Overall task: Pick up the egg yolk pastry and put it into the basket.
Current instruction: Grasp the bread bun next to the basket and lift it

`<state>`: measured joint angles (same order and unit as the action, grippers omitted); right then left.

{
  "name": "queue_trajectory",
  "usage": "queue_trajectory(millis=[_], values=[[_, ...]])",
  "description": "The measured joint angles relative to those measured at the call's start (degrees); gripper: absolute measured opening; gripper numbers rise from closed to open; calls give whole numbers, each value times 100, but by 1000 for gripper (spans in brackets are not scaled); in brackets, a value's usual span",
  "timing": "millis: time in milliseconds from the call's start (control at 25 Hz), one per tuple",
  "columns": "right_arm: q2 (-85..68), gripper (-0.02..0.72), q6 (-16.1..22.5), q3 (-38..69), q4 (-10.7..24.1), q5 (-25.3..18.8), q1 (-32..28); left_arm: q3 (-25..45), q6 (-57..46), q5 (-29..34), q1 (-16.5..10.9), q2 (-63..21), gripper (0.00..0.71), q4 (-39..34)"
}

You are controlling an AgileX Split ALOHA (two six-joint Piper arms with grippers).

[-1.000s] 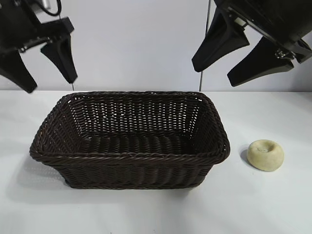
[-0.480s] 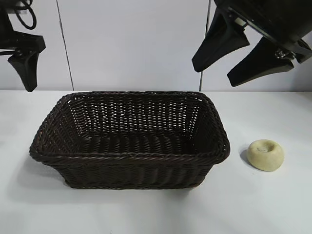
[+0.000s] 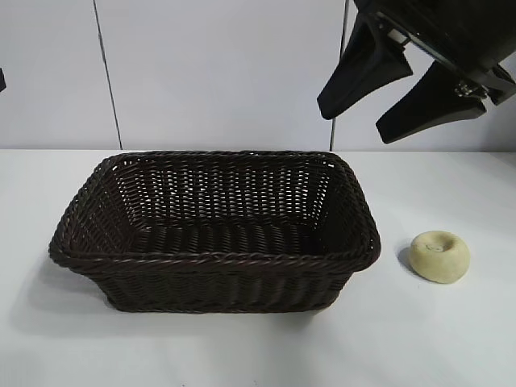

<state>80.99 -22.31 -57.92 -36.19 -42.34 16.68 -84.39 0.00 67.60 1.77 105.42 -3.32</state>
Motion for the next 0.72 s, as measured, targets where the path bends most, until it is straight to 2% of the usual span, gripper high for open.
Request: queue_trajectory(millis=[120, 280, 720], values=[[0, 516, 0, 0, 0, 0, 0, 71, 0, 158, 0, -179, 587, 0], [0, 516, 0, 0, 0, 0, 0, 496, -56, 171, 0, -769, 587, 0], [0, 516, 0, 0, 0, -11, 0, 2827, -78, -52, 0, -3413, 587, 151]])
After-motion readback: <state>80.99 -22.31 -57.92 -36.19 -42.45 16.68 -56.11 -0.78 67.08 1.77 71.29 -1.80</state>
